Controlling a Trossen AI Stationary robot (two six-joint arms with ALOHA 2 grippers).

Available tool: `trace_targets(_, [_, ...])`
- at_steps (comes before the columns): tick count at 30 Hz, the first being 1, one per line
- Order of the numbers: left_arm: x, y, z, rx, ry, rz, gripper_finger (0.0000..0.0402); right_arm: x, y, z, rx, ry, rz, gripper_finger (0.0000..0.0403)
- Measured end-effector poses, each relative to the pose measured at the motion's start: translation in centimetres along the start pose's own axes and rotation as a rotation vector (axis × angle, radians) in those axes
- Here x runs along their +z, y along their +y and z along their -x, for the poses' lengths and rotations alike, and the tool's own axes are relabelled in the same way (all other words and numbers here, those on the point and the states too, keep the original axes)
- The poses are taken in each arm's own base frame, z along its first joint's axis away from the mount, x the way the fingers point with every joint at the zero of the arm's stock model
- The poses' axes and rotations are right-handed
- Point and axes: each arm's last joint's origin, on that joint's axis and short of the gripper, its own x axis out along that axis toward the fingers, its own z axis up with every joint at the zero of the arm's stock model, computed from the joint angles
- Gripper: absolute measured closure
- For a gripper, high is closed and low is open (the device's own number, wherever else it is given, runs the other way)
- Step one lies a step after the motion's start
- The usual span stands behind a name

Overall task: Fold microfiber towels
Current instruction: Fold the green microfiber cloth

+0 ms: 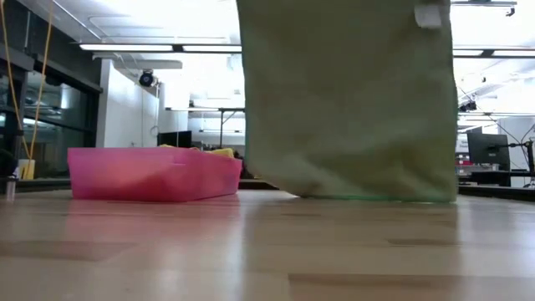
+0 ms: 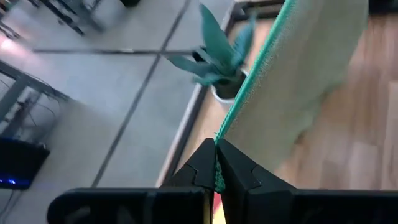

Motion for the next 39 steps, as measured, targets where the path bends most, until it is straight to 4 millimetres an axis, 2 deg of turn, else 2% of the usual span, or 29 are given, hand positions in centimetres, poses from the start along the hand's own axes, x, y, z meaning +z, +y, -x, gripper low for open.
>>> trace_targets(5, [-0.1, -3.6, -1.8, -0.046, 0.096, -0.009, 0.0401, -2.5, 1.2, -2.8, 0.016, 0.183, 0.024, 0.0403])
trace_targets(8, [-1.0, -6.8, -2.7, -0.080, 0.150, -0.015, 0.0401, -3.6, 2.1, -3.7, 0.068, 0.236, 0.021, 0.0403])
trace_targets(11, [-2.8, -10.6, -3.6, -0.141, 0.208, -0.003, 0.0401, -4.9, 3.2, -4.5, 0.113, 0.284, 0.010, 0.0403])
trace_targets(16, [-7.1, -16.8, -3.9, -0.281, 0.287, 0.091, 0.0401, -7.3, 5.7, -5.9, 0.237, 0.307, -0.067, 0.0403])
trace_targets(22, [-11.4, -21.5, -2.6, -0.414, 0.392, 0.202, 0.0401, -12.2, 9.6, -9.0, 0.386, 0.338, -0.209, 0.0403])
trace_targets(25, [-12.5, -23.1, -2.1, -0.474, 0.394, 0.262, 0.0401, -15.1, 11.4, -10.4, 0.442, 0.375, -0.287, 0.0403])
trace_targets(29, [-13.5, -24.4, -2.0, -0.587, 0.413, 0.278, 0.0401, -17.7, 13.3, -11.1, 0.496, 0.433, -0.369, 0.0403])
trace_targets(33, [-14.4, -24.5, -2.5, -0.659, 0.490, 0.217, 0.0401, -19.7, 15.1, -11.3, 0.511, 0.551, -0.419, 0.0403])
trace_targets(36, [-14.5, -24.2, -2.6, -0.680, 0.504, 0.148, 0.0401, -21.2, 16.4, -11.7, 0.509, 0.611, -0.442, 0.0403])
trace_targets(39, [-14.2, -24.1, -3.0, -0.689, 0.491, 0.157, 0.0401, -22.4, 17.3, -12.0, 0.492, 0.643, -0.471, 0.0403])
